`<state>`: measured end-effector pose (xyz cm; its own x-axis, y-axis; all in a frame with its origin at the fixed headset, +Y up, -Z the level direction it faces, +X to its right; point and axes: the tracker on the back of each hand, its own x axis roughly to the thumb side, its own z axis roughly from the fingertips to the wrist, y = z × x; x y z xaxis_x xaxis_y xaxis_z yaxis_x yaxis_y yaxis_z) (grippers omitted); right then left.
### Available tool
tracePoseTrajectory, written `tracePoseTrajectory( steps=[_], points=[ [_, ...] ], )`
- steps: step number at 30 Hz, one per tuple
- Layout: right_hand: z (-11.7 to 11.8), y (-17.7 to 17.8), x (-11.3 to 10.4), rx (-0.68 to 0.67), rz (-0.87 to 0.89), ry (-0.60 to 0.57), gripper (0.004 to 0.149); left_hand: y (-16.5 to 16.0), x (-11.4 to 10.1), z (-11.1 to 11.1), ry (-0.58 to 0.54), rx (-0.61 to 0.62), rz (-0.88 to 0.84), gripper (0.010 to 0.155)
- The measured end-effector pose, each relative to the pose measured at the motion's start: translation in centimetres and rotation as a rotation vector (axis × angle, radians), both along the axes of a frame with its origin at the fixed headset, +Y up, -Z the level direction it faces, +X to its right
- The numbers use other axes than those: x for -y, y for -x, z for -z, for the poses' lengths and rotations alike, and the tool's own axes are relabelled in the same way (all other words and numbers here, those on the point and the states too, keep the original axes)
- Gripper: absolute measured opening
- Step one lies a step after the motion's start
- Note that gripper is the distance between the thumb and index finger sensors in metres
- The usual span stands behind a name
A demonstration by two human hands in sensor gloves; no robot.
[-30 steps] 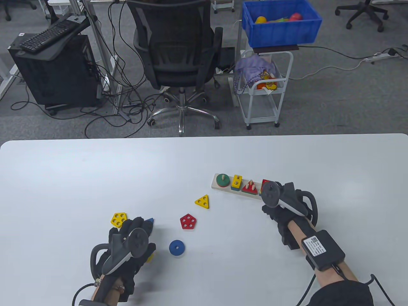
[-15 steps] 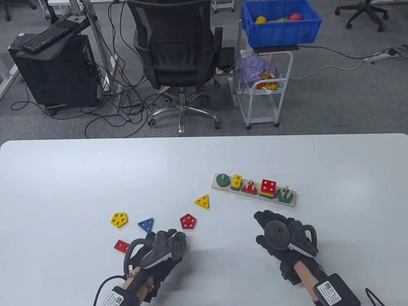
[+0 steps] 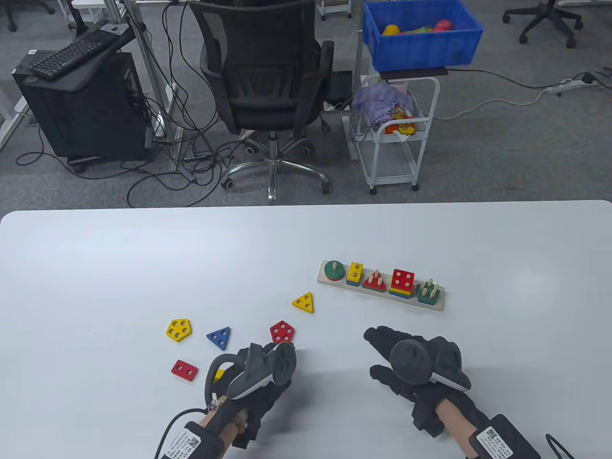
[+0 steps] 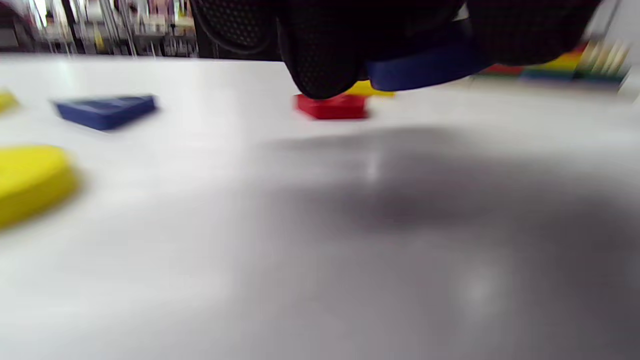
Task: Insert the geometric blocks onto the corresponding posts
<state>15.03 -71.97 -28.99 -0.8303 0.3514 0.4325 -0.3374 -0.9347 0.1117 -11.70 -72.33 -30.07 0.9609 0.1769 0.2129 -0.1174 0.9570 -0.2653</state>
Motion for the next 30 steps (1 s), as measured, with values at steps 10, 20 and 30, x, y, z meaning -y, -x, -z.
tracePoseTrajectory(
  steps=[10, 20, 30],
  points=[
    [-2.6, 3.0, -1.7, -0.057, 0.261, -0.224, 0.077, -3.1, 0.6, -0.2, 0.615, -0.120, -1.015, 0.072],
    [-3.0, 2.9, -2.2, -0.072, 0.300, -0.330, 0.067, -2.7, 1.0, -0.3, 0.599, -0.064, -1.029, 0.073],
    [3.7, 2.0, -4.2, -0.013, 0.168, -0.368, 0.066, 8.3, -1.9, -0.5, -0.123, -0.208, -0.217, 0.068]
  ],
)
